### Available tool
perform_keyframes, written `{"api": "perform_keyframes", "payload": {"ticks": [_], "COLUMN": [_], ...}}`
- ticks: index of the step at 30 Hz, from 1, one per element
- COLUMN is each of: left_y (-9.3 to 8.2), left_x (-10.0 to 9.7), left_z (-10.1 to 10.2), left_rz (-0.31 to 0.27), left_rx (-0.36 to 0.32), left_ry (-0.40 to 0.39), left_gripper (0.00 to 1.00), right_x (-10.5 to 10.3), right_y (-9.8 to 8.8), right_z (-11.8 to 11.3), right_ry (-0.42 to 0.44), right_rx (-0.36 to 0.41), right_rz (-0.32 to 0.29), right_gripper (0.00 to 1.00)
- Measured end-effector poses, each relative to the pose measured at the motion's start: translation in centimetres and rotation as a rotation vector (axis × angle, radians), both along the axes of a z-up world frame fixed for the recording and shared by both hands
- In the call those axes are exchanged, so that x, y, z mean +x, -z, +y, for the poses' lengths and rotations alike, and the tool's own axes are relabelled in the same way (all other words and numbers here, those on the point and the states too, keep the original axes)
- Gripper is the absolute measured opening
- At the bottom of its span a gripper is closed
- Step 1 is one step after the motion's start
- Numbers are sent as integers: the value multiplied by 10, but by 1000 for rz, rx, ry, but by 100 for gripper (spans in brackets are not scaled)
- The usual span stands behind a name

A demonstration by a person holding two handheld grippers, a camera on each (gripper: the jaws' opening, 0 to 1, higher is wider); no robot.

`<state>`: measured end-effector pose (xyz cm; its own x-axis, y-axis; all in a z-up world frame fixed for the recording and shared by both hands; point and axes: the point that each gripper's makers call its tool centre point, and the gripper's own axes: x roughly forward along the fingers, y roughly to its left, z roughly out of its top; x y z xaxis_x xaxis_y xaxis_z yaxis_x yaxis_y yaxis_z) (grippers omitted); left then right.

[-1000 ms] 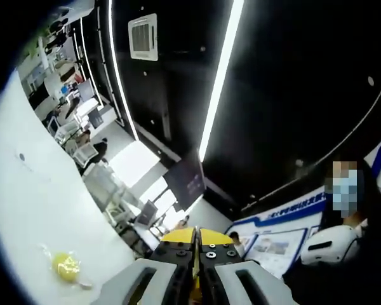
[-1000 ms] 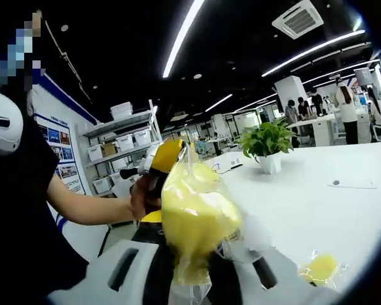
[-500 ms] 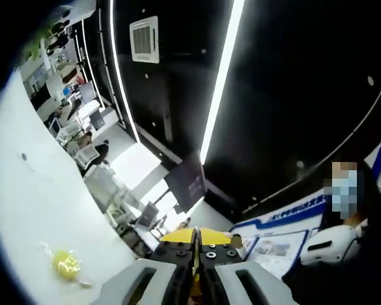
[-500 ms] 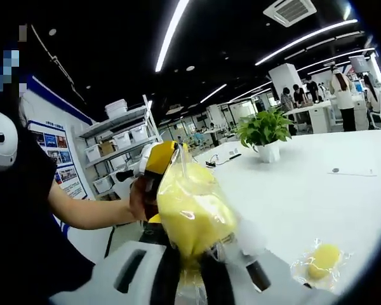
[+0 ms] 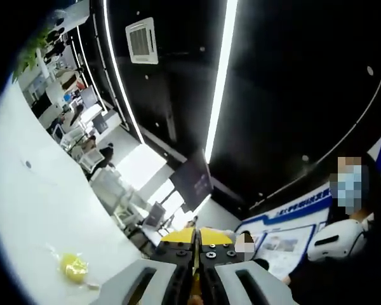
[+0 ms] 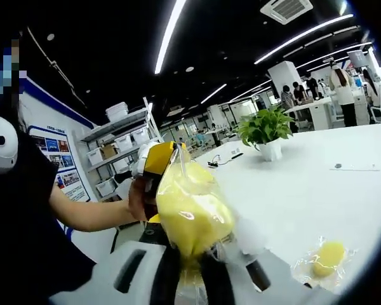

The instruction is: Compare the silicone blocks by pressing each to a similar depth, holding the contact briefly, and releasing to observe deformation and rebound differences across the visible hardness samples.

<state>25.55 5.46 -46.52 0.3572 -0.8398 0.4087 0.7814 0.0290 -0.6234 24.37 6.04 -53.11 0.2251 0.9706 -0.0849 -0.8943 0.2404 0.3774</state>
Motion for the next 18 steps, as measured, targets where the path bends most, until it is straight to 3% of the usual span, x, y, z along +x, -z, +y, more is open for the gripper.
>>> {"api": "perform_keyframes", "payload": {"ticks": [18], "left_y": [2], "left_x": [-2], "left_z": [5], "left_rz": [-15], "left_rx": [27], "left_ry": [-22], "left_gripper": [0], "right_x": [-5], "right_y": [0], "right_z": [5], "right_ry": [-16], "right_rx": [-16], "right_rz": [-7], "right_gripper": [5]}}
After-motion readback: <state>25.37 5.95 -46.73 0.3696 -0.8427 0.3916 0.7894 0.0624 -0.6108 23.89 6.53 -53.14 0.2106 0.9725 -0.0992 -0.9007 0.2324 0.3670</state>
